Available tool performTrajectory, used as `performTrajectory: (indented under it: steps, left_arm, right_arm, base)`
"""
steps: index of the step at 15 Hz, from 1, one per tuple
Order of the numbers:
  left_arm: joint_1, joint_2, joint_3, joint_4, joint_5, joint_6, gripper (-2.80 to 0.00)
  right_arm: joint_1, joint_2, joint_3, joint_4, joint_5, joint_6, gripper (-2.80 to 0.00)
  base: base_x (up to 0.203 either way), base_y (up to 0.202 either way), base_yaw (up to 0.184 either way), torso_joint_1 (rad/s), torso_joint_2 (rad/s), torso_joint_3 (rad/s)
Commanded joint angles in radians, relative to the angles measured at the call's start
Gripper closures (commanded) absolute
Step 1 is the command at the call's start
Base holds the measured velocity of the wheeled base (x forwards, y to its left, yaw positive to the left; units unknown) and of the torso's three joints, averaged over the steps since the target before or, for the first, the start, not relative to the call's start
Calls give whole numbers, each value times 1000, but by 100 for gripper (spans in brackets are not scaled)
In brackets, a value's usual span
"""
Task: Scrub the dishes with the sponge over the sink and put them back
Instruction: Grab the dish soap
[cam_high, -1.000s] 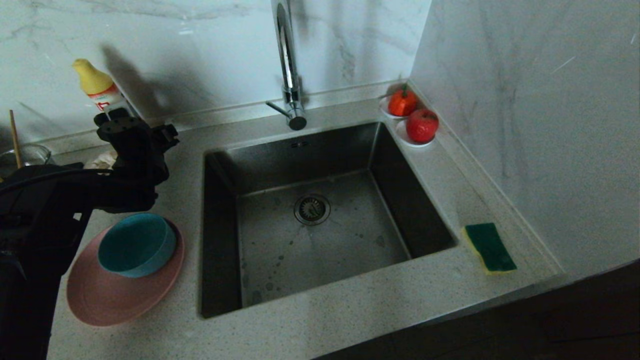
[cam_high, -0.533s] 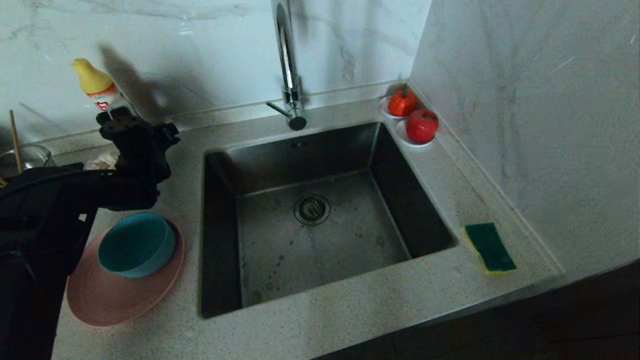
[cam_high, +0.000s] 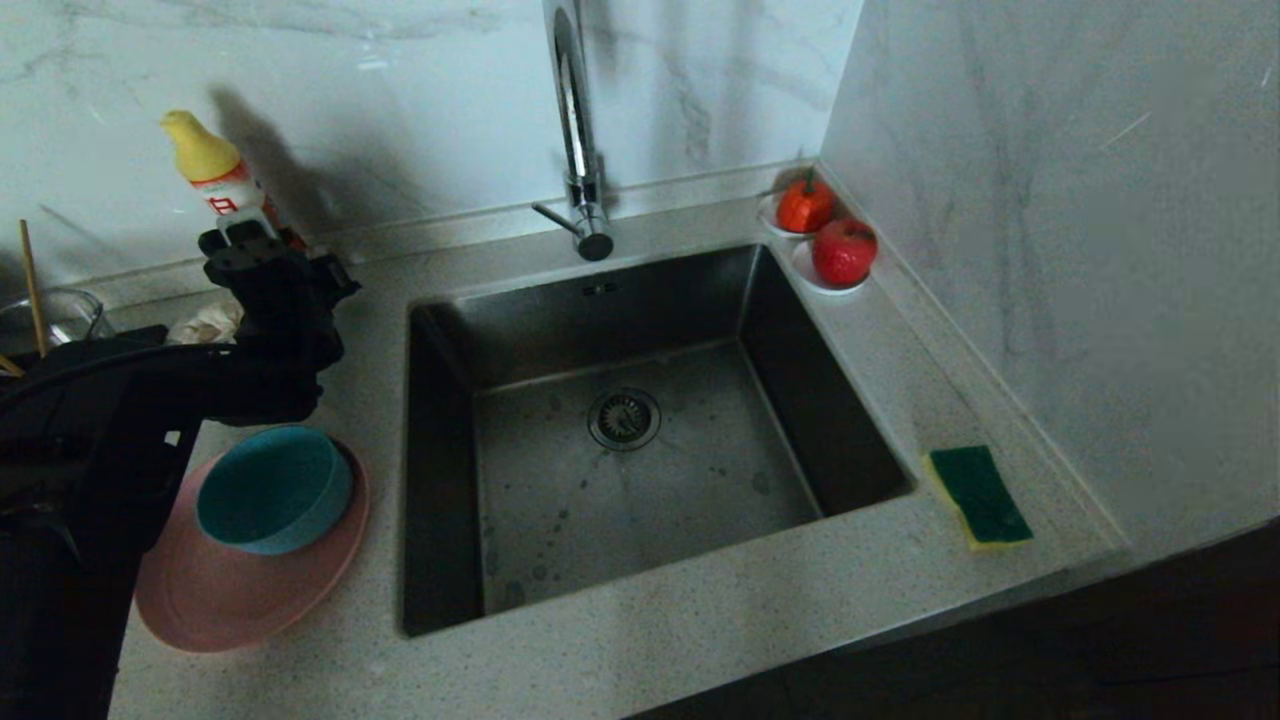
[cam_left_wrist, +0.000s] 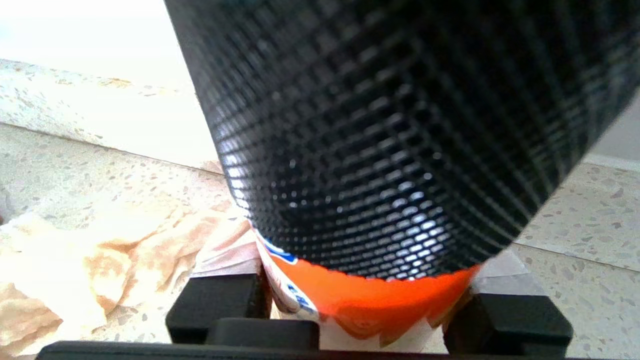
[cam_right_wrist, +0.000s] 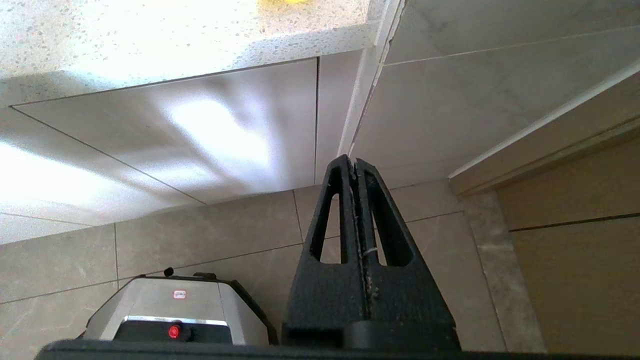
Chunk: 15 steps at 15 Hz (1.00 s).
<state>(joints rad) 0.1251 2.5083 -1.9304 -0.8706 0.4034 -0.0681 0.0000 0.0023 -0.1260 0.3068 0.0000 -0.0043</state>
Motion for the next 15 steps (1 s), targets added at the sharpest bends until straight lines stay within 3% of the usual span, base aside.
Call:
performTrajectory:
  steps: [1,12,15]
  left_arm:
    - [1,-2,-1,1,2,-1,0]
    - [1,-71,12,-29,27,-12,0]
    - [0,-100,20,-33,77,-14,0]
  right_arm:
    - [0,1,0,2,0,0,0]
    - [0,1,0,2,0,0,0]
    - [0,1,0,2,0,0,0]
  base:
    - [0,0,0,0,0,0]
    - [0,0,0,0,0,0]
    - [0,0,0,0,0,0]
